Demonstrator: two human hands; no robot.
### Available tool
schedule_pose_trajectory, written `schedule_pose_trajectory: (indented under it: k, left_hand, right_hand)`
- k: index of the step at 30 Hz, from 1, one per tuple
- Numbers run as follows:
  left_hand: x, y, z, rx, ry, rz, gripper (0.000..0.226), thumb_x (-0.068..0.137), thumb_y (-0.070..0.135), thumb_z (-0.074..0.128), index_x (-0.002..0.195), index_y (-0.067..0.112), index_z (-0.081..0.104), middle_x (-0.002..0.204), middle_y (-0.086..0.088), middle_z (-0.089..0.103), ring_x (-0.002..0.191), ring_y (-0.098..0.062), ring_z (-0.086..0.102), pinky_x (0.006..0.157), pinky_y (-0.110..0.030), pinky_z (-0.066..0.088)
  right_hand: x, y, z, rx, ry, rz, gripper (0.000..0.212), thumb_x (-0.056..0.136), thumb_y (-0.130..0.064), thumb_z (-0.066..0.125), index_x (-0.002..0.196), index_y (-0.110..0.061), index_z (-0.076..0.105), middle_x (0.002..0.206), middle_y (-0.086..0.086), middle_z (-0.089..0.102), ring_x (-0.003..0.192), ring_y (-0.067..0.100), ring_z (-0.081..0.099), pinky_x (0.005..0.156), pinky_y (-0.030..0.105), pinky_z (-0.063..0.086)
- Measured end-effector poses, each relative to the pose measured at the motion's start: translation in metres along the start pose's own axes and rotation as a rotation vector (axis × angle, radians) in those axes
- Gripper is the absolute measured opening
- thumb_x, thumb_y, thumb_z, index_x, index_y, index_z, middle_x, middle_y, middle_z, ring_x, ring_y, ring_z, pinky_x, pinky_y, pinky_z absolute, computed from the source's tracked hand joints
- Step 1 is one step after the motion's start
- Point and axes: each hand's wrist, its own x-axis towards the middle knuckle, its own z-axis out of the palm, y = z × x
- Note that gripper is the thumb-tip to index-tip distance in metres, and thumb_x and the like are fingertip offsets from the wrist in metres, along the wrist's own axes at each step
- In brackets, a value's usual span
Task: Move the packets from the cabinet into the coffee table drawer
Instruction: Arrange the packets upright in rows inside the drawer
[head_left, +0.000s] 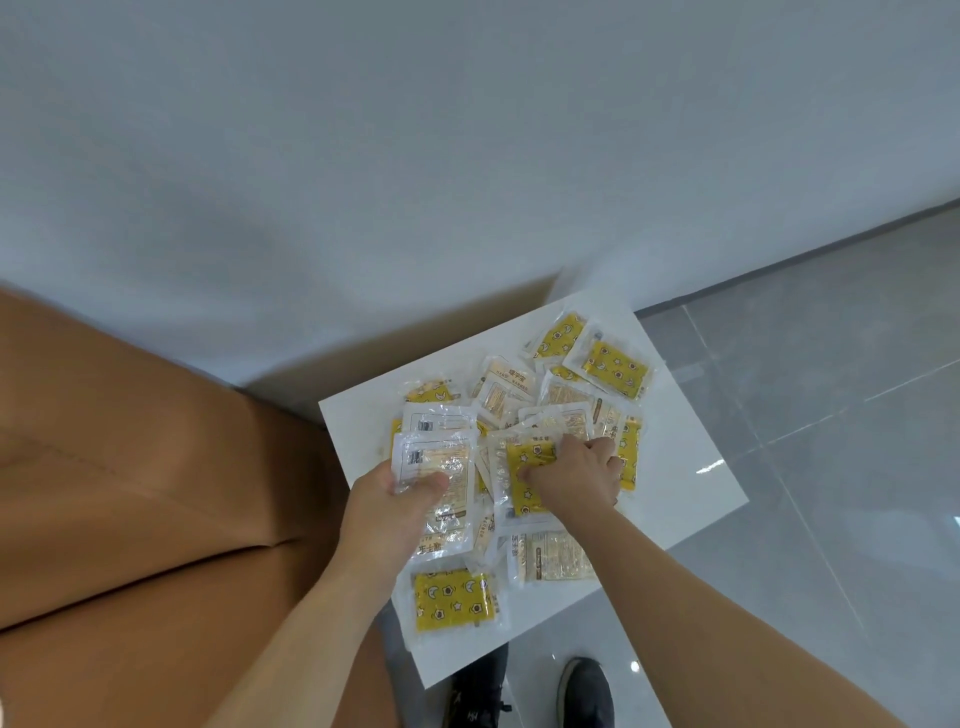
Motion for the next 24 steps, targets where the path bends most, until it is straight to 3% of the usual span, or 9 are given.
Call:
schedule_pose_trajectory:
  k: [4,9,12,15,18,21,24]
  left_hand:
    - [-0.001,0.003,-0.001,-0.010,0.004,0.008,0.016,0.087,0.014,0.074,0.098,0.025,0.074,0.093,0.007,0.077,0.089,-0.018,0.074,0.088,-0.049,0.057]
    - [-0.002,0.006,0.003,0.003,-0.003,0.014,0.017,0.087,0.016,0.074,0.100,0.026,0.074,0.093,0.008,0.077,0.088,-0.016,0.074,0.088,-0.048,0.057]
    - [-0.004,0.005,0.006,0.015,-0.011,0.012,0.018,0.087,0.017,0.074,0.103,0.026,0.073,0.095,0.008,0.077,0.092,-0.017,0.073,0.090,-0.049,0.056]
    - [-0.005,0.004,0.007,0.021,-0.008,0.004,0.018,0.087,0.019,0.074,0.104,0.027,0.072,0.096,0.009,0.077,0.093,-0.018,0.073,0.091,-0.048,0.056]
    - [-0.005,0.004,0.009,0.020,0.005,-0.007,0.018,0.087,0.020,0.075,0.103,0.027,0.072,0.096,0.008,0.077,0.094,-0.019,0.073,0.092,-0.048,0.055]
    - [-0.008,0.008,0.013,0.009,0.005,-0.016,0.018,0.087,0.019,0.075,0.102,0.027,0.072,0.095,0.009,0.077,0.094,-0.019,0.073,0.093,-0.048,0.055]
    - [-0.017,0.020,0.018,-0.020,-0.004,-0.016,0.019,0.087,0.018,0.075,0.103,0.027,0.072,0.096,0.008,0.077,0.096,-0.021,0.072,0.095,-0.050,0.053]
  right_hand:
    - [0.000,-0.002,-0.002,-0.015,-0.002,0.047,0.041,0.075,-0.037,0.066,0.109,-0.019,0.052,0.126,0.011,0.035,0.120,0.035,0.032,0.104,0.043,0.026]
    - [0.006,0.001,-0.011,-0.025,-0.055,0.031,0.049,0.076,-0.043,0.071,0.114,-0.018,0.053,0.127,0.011,0.041,0.121,0.035,0.040,0.102,0.045,0.033]
    - [0.007,0.007,-0.014,0.122,-0.080,0.004,0.038,0.076,-0.032,0.074,0.099,-0.015,0.049,0.116,0.008,0.037,0.100,0.029,0.049,0.084,0.040,0.047]
    - [0.008,0.013,-0.018,0.198,-0.072,-0.044,0.034,0.075,-0.026,0.075,0.079,-0.018,0.042,0.104,0.006,0.041,0.087,0.024,0.050,0.065,0.033,0.044]
    - [0.009,0.014,-0.026,0.319,-0.095,-0.064,0.035,0.073,-0.021,0.080,0.075,-0.017,0.045,0.083,0.003,0.054,0.068,0.017,0.053,0.053,0.028,0.043]
    - [0.007,0.011,-0.041,0.453,-0.151,-0.067,0.030,0.071,-0.017,0.082,0.091,-0.014,0.058,0.086,0.004,0.066,0.077,0.021,0.064,0.067,0.037,0.057]
    - [-0.003,0.005,-0.065,0.543,-0.156,-0.112,0.031,0.073,-0.016,0.081,0.096,-0.014,0.060,0.092,0.005,0.069,0.082,0.022,0.067,0.072,0.039,0.058]
